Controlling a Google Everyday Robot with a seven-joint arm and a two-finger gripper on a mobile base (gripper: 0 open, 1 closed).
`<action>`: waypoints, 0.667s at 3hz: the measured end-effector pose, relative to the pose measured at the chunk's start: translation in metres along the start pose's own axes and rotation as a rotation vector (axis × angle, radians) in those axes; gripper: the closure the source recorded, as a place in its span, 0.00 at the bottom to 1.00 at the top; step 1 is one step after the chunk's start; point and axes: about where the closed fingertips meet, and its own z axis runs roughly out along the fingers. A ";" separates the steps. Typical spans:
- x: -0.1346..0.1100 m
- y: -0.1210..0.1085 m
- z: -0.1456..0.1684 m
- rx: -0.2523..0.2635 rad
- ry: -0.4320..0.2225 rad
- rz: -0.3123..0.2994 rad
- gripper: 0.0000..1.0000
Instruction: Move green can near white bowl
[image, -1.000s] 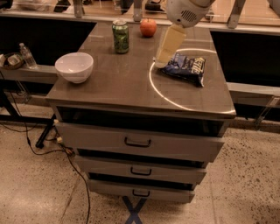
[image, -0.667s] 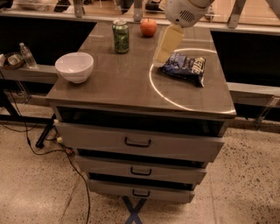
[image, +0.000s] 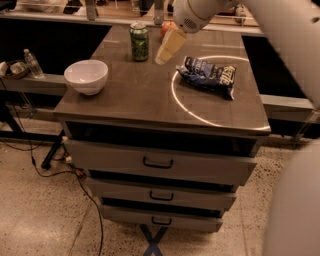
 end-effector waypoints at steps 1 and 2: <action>-0.004 -0.027 0.036 0.037 -0.057 0.050 0.00; -0.018 -0.034 0.079 0.042 -0.081 0.106 0.00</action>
Offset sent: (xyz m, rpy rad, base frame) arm 0.1097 0.0823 -0.0397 0.2022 0.0195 -0.1032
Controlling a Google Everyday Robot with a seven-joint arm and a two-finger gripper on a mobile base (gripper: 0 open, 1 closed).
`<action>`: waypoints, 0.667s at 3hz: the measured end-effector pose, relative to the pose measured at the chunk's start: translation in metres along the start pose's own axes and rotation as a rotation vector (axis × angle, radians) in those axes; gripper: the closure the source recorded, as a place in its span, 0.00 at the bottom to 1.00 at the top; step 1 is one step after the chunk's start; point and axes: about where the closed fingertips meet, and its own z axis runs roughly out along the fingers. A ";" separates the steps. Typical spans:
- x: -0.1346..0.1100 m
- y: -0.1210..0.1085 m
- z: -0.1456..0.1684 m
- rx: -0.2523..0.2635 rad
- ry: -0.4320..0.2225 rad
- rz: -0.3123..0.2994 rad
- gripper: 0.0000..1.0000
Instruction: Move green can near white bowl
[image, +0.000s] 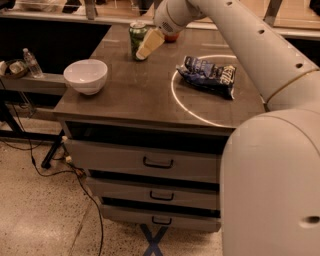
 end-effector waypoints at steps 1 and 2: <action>-0.009 -0.005 0.037 0.006 -0.034 0.076 0.00; -0.004 -0.018 0.075 0.023 -0.075 0.191 0.00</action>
Offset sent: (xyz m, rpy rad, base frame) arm 0.0908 0.0415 -0.0406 0.2526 0.0734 -0.1554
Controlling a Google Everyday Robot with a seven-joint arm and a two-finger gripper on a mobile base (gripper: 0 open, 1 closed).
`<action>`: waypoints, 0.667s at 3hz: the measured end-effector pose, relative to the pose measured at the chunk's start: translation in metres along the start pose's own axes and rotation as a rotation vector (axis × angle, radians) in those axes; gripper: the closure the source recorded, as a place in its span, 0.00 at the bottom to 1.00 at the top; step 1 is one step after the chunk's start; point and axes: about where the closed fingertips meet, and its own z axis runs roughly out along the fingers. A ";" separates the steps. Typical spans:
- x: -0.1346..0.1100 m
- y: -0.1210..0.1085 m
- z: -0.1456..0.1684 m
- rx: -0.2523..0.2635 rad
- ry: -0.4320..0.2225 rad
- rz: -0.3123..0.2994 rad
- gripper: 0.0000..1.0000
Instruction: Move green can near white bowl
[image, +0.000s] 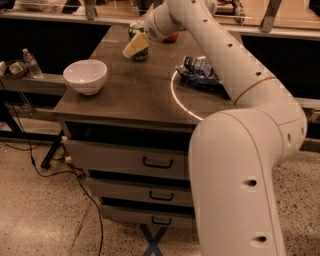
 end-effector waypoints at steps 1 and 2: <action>0.004 -0.006 0.023 -0.006 -0.039 0.082 0.04; 0.002 -0.001 0.035 -0.033 -0.068 0.127 0.26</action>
Offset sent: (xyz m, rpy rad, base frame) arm 0.0328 0.0231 -0.0178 0.2017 0.0832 -0.0188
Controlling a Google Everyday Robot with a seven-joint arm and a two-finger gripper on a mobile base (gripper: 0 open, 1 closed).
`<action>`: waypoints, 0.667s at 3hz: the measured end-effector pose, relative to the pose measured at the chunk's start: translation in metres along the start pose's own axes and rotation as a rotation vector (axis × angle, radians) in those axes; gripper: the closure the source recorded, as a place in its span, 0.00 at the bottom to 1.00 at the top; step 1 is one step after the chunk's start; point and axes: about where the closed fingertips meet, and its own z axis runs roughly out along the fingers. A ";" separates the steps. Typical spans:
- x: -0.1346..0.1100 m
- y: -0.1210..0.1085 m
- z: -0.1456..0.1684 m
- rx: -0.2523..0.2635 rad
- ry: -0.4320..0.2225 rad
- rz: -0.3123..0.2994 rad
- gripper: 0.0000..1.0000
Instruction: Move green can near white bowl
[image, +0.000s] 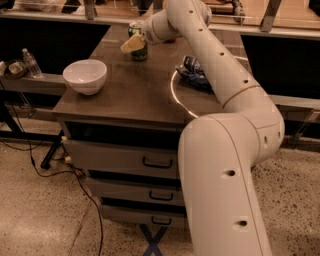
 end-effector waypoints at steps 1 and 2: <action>-0.009 0.007 -0.002 -0.028 -0.065 0.046 0.50; -0.029 0.022 -0.025 -0.076 -0.183 0.088 0.81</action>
Offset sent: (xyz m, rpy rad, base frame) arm -0.0479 0.0092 0.0475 0.3264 -0.0356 0.0632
